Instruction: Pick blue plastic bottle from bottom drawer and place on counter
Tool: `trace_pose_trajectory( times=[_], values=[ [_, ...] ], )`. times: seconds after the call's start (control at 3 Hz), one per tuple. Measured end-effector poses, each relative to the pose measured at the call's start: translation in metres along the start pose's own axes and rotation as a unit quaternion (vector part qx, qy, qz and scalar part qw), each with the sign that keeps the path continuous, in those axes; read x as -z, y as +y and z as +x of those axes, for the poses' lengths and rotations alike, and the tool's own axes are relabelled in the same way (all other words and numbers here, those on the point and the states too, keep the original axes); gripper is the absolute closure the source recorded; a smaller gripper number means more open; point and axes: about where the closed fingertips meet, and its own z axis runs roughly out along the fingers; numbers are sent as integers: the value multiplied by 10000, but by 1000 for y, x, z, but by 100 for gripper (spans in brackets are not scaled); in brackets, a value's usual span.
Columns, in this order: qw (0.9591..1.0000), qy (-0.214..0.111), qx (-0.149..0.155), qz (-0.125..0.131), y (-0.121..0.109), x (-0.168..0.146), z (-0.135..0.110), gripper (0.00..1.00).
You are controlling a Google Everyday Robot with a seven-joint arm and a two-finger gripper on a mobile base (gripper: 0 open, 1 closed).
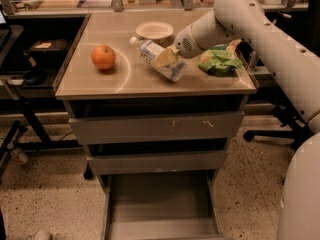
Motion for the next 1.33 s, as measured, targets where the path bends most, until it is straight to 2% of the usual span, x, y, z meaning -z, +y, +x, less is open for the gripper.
trace_pose_trajectory(
  times=[0.67, 1.0, 1.33],
  values=[
    [10000, 0, 0, 0, 0, 0, 0, 17],
    [10000, 0, 0, -1, 0, 0, 0, 0],
    [10000, 1, 0, -1, 0, 0, 0, 0]
  ],
)
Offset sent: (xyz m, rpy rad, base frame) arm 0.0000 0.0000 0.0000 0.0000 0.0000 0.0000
